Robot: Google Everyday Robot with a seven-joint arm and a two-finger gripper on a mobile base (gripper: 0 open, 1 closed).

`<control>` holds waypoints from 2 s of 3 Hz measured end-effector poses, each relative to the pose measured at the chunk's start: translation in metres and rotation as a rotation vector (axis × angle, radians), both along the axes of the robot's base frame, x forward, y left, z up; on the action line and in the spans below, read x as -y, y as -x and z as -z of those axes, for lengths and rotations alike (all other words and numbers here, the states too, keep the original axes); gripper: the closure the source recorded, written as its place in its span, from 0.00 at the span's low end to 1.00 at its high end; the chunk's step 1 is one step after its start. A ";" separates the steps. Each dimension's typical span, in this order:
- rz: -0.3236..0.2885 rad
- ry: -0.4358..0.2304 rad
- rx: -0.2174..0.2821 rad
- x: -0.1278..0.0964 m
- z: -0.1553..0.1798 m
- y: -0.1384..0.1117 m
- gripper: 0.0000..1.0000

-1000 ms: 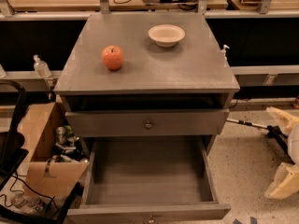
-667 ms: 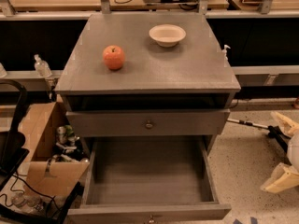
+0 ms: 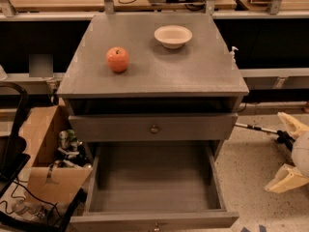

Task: Close middle drawer

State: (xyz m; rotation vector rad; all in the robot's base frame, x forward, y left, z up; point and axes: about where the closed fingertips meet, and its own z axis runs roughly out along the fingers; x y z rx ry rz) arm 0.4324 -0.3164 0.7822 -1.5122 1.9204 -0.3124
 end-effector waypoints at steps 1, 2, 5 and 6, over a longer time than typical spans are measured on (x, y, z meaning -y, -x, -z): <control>0.026 -0.071 -0.049 0.002 0.052 0.018 0.00; 0.066 -0.208 -0.088 0.003 0.124 0.045 0.00; 0.071 -0.512 -0.226 -0.021 0.303 0.104 0.42; 0.060 -0.542 -0.268 -0.034 0.330 0.115 0.65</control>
Offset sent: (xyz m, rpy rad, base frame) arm -0.0898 -0.0156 -0.2276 0.4167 0.1227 -0.1232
